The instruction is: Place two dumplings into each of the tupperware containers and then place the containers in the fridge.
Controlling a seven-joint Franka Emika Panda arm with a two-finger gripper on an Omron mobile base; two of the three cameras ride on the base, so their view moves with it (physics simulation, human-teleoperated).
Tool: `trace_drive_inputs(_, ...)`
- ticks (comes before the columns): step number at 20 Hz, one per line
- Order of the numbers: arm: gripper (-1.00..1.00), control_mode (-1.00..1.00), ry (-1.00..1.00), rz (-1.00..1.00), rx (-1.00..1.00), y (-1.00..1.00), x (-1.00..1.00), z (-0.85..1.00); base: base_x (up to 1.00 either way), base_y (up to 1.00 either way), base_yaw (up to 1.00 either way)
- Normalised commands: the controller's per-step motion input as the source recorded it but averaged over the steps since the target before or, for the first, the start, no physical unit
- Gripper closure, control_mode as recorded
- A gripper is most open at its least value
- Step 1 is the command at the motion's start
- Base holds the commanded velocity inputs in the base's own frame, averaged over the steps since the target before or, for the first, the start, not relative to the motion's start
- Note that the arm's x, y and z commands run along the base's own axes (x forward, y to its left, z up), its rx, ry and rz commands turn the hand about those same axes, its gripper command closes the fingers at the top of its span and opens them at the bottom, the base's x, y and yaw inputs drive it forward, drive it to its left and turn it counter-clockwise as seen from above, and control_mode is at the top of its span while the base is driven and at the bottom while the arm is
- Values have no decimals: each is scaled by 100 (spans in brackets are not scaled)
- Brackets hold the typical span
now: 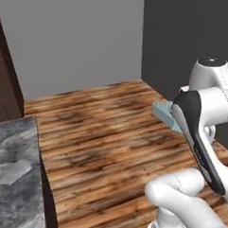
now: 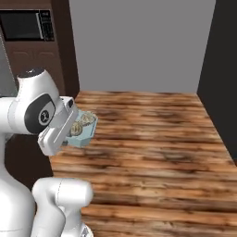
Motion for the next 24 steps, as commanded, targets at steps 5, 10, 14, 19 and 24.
trace_drive_inputs(5,100,100,0,0,0,0,0,0,100,-88,36)
trace_drive_inputs(10,100,100,0,0,0,0,0,0,82,-85,52)
trace_drive_inputs(14,100,100,0,0,0,0,0,0,65,-78,59)
trace_drive_inputs(19,100,100,0,0,0,0,0,0,52,-65,67)
trace_drive_inputs(24,100,100,0,0,0,0,0,0,61,-49,72)
